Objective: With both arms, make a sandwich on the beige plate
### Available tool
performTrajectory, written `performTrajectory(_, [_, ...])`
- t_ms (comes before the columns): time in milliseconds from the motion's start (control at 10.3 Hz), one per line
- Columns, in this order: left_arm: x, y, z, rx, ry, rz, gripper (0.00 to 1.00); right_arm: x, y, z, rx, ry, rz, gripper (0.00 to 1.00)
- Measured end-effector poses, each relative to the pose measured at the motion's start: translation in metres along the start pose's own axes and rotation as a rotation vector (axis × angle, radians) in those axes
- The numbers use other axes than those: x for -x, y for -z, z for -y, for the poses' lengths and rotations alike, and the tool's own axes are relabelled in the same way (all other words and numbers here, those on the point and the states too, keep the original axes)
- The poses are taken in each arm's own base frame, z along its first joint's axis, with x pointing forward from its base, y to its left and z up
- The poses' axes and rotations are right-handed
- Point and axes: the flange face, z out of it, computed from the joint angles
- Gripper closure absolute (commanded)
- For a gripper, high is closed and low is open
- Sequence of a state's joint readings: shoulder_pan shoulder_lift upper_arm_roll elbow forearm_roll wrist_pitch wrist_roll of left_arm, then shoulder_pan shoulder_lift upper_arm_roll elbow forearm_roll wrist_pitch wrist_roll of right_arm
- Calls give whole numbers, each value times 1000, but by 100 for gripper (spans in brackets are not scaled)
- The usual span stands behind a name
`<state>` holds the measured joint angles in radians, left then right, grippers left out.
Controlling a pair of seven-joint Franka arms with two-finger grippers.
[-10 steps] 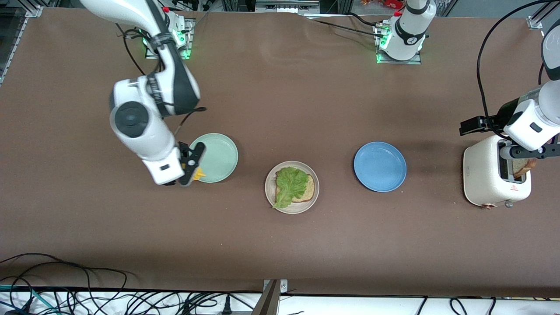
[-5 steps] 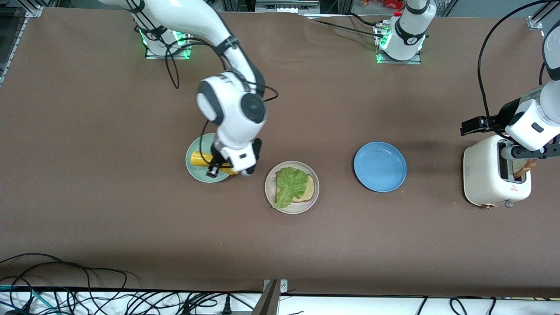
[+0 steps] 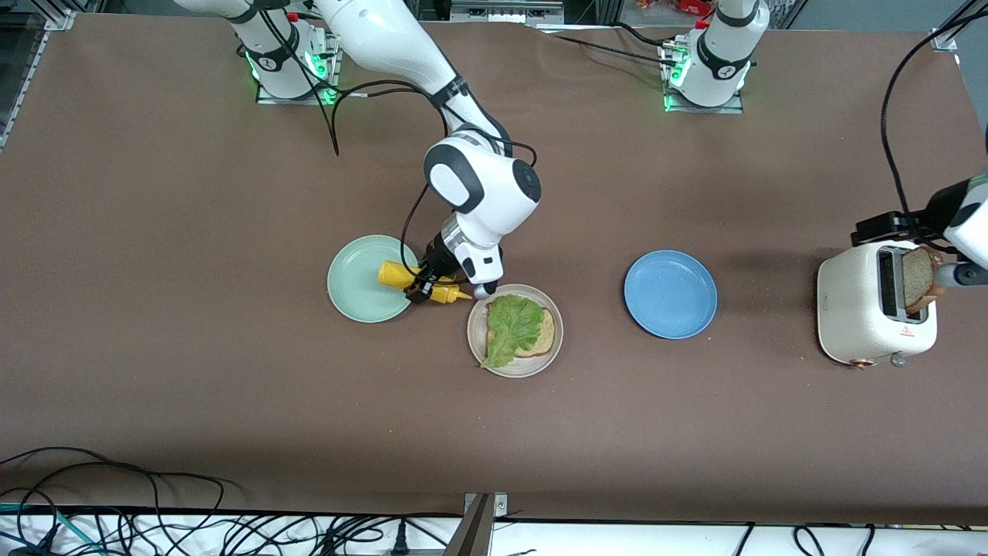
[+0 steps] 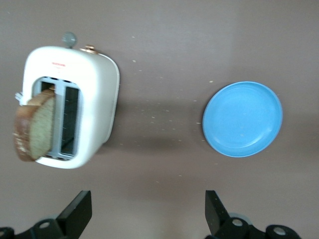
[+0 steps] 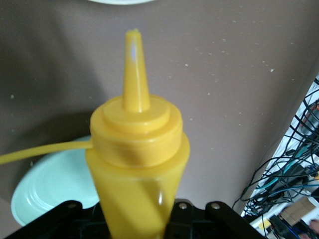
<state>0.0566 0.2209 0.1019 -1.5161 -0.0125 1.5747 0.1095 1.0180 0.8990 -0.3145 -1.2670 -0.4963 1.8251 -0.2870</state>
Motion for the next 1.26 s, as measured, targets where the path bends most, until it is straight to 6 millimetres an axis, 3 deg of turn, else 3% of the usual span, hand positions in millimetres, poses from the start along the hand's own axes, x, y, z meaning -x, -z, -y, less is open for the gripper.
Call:
performTrajectory(291, [-11,-21,54,0,-37,-18,0,-14,-12,17,14,-17,18,100])
performTrajectory(486, [-20,-42,97,-21,-72,-37,0,-12,-13,7,22,-33,18,100])
performTrajectory(680, [-29,-64,120,-26,-86,-49,0,-4,-13,-8,16,-25,36,100])
performTrajectory(777, [-34,-75,127,-29,-103,-52,0,7,-12,-26,-10,-3,41,100])
performTrajectory(971, [-41,-93,139,-32,-127,-54,0,57,3,-93,-118,36,-20,100])
performTrajectory(1068, [-44,-101,144,-32,-128,-51,0,94,6,-133,-183,42,-70,100])
performTrajectory(1262, [-46,-120,157,-36,-133,-61,2,179,-9,-207,-321,35,-195,100])
